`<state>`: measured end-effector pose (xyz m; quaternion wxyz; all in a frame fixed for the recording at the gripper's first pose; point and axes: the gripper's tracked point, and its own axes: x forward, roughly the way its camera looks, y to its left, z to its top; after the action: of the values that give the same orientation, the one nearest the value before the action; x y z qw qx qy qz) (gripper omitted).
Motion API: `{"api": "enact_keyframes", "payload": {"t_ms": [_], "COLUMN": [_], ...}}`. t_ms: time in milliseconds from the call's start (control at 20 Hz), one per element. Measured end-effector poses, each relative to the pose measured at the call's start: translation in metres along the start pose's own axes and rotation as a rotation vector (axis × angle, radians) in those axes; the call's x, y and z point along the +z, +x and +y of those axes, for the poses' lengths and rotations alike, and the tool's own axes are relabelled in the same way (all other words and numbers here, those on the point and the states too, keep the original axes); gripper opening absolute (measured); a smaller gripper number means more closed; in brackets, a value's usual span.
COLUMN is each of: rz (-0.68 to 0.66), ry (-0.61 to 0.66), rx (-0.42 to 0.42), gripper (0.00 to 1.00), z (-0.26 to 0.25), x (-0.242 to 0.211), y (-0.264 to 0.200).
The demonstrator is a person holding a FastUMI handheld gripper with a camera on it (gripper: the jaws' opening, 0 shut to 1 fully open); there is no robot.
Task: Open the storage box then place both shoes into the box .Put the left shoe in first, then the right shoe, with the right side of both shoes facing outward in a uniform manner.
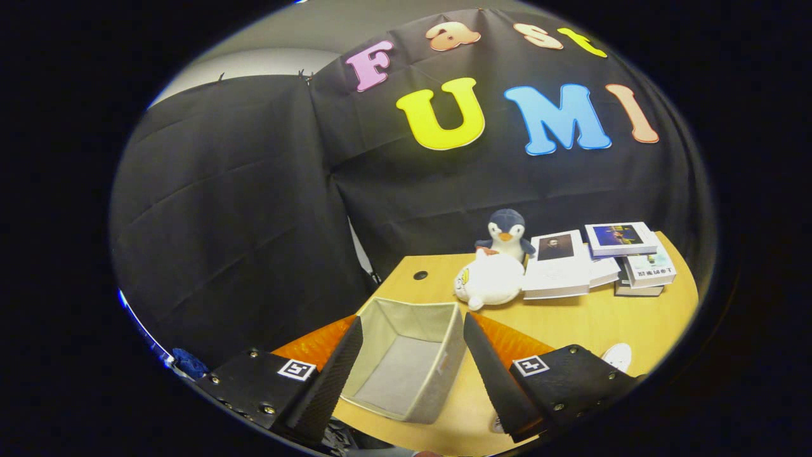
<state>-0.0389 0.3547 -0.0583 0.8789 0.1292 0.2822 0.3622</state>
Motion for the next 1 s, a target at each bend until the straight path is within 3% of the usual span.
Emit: {"api": "enact_keyframes", "payload": {"t_ms": [600,1000], "rz": [0.135,0.293], "ry": [0.024,0.065], "rx": [-0.178,-0.232], "gripper": [0.98,0.98], "z": [-0.117,-0.170], "x": [-0.067,-0.126], "y": [0.007,0.020]}}
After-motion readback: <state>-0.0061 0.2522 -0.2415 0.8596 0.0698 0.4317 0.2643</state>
